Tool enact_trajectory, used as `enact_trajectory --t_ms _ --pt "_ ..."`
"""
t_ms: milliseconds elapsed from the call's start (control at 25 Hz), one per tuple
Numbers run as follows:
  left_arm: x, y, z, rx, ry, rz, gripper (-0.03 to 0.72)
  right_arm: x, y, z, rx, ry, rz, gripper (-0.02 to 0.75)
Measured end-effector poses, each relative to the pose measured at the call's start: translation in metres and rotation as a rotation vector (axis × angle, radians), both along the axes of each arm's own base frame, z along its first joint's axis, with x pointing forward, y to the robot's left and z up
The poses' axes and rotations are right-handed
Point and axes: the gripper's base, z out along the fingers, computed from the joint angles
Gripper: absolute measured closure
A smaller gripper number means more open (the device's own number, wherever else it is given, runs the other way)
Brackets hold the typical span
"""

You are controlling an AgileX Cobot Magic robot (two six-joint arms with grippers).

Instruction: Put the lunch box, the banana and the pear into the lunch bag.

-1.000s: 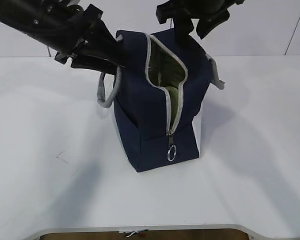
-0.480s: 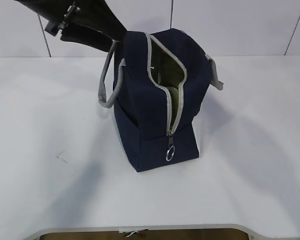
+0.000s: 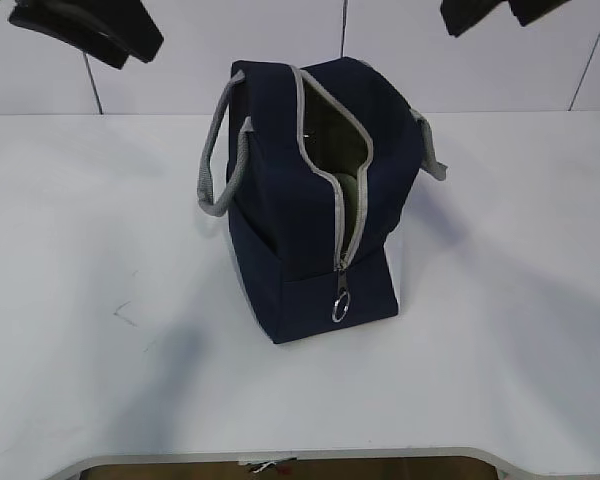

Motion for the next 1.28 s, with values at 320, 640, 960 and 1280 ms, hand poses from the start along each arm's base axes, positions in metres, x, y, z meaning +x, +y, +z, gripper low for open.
enact_trajectory --t_ms 320,640,960,1280 --pt "-0.032 0.014 0.017 0.059 -0.055 0.015 0.396 -0.014 -0.008 -0.004 -0.016 0.012 -0.001 0.262" --pt "-0.045 0.019 0.029 0.054 -0.090 0.015 0.423 -0.030 -0.012 -0.025 0.001 -0.031 0.016 0.323" --pt "-0.045 0.019 0.029 0.054 -0.090 0.015 0.431 -0.076 -0.032 -0.077 0.053 -0.194 0.055 0.355" --pt "-0.045 0.019 0.029 0.054 -0.090 0.015 0.435 -0.119 -0.055 -0.108 0.008 -0.498 0.196 0.362"
